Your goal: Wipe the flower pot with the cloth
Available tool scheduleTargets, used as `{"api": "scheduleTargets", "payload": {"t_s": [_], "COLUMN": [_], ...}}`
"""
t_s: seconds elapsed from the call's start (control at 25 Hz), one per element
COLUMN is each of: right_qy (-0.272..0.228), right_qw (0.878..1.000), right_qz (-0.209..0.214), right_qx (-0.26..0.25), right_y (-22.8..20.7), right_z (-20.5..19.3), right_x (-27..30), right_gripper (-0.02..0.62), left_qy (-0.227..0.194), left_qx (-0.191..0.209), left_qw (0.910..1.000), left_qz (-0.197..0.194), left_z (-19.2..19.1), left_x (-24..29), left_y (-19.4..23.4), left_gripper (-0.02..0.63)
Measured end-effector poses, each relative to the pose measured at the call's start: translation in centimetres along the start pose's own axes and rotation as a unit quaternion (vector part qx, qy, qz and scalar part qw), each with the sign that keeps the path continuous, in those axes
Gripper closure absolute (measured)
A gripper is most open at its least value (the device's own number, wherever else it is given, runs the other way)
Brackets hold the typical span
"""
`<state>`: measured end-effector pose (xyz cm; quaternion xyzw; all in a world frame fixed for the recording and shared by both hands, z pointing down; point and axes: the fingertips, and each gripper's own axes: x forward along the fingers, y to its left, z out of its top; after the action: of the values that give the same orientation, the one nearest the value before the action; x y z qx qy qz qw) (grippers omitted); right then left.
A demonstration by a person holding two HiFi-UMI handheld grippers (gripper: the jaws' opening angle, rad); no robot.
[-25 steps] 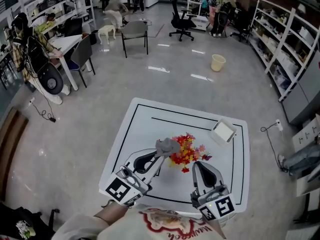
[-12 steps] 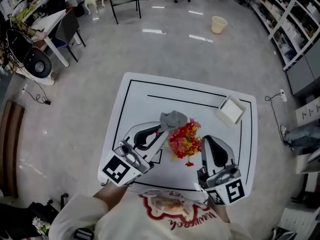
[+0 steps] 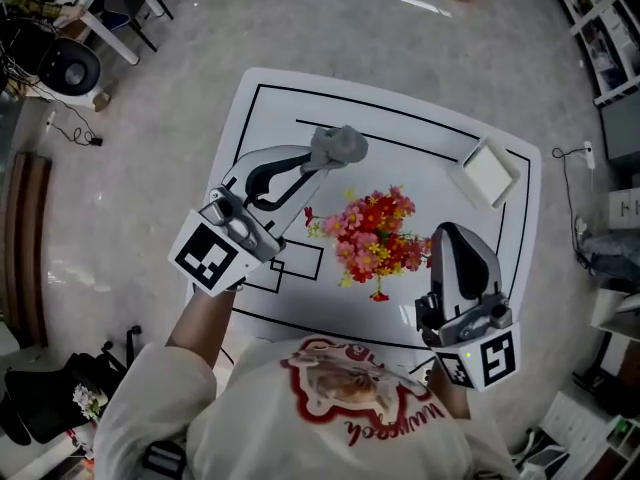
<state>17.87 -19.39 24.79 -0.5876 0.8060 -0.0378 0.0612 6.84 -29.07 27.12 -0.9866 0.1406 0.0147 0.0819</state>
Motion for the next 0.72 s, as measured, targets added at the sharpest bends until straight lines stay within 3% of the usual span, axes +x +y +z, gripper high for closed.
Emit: {"api": "scheduleTargets", "payload": {"t_s": [0.32,0.52,0.72], "right_qy": [0.01,0.022,0.025], "right_qw": [1.0,1.0,1.0], "right_qz": [0.006,0.001,0.0], "right_qx": [0.0,0.006,0.014], "right_y": [-0.7,-1.4,-1.8], "right_z": [-0.9,-1.8,-2.3], "right_x": [0.5,0.8,1.4], "right_gripper": [0.597,0.597,0.597], "left_qy": [0.051,0.081,0.085], "left_qx": [0.048,0.035,0.008], "left_qw": [0.9914,0.9844,0.9763], "left_qz": [-0.11,-0.152,-0.199], "left_z": [-6.1,-9.9,-12.7], "left_x": [2.3,3.9,5.0], "left_y": [-0.7,-1.4,-3.2], "left_gripper": [0.572,0.572,0.572]}}
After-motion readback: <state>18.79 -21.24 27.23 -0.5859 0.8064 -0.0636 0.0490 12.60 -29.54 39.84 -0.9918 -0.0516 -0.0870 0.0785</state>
